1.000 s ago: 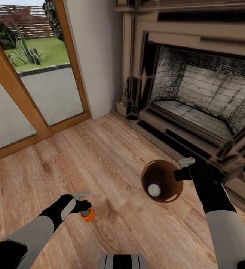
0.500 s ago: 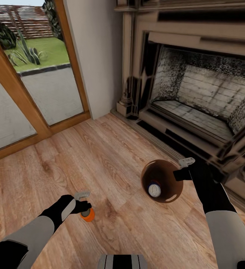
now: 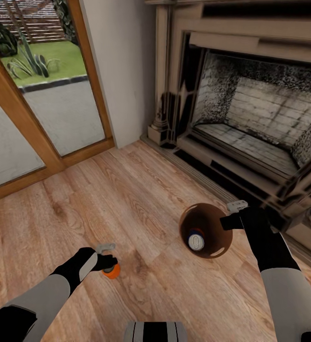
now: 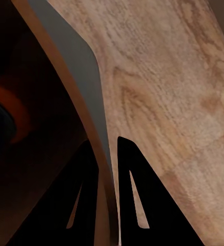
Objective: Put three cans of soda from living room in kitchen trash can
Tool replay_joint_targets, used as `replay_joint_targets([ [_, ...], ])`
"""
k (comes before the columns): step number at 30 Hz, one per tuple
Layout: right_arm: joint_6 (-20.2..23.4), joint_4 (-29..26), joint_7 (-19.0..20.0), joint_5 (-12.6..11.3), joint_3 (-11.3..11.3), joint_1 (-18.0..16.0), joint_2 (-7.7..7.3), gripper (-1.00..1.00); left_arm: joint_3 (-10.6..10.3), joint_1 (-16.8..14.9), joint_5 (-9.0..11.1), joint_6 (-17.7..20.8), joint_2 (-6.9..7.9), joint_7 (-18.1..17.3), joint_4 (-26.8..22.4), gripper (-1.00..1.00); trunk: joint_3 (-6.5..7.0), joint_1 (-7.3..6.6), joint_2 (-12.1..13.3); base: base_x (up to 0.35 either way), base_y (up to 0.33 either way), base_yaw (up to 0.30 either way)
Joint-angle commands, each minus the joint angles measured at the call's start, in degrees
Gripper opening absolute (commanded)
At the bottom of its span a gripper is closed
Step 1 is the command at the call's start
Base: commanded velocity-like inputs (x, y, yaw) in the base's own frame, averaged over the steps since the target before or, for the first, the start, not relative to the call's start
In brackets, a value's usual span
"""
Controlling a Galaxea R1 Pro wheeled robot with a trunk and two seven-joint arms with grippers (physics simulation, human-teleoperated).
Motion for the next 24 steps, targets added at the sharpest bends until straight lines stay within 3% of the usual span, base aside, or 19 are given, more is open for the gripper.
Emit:
replay_joint_targets([
  [1,0.17,-0.01,0.19,-0.87,0.01,-0.02,0.01,-1.00,0.00,0.00,-0.01,-0.06,0.00,0.00,-0.03,1.00,0.00,-0.01,0.00,0.000,0.000,0.000],
  [12,0.17,-0.01,0.13,-0.90,0.13,-0.01,0.08,-1.00,0.00,0.00,-0.02,-0.26,-0.09,0.05,-0.13,1.00,-2.21,0.25,-0.14,0.000,0.000,0.000],
  [24,0.17,-0.01,0.10,-0.93,0.13,0.07,0.06,-1.00,0.00,0.00,-0.02,-0.34,-0.09,0.09,-0.21,1.00,-2.21,0.25,-0.14,0.000,0.000,0.000],
])
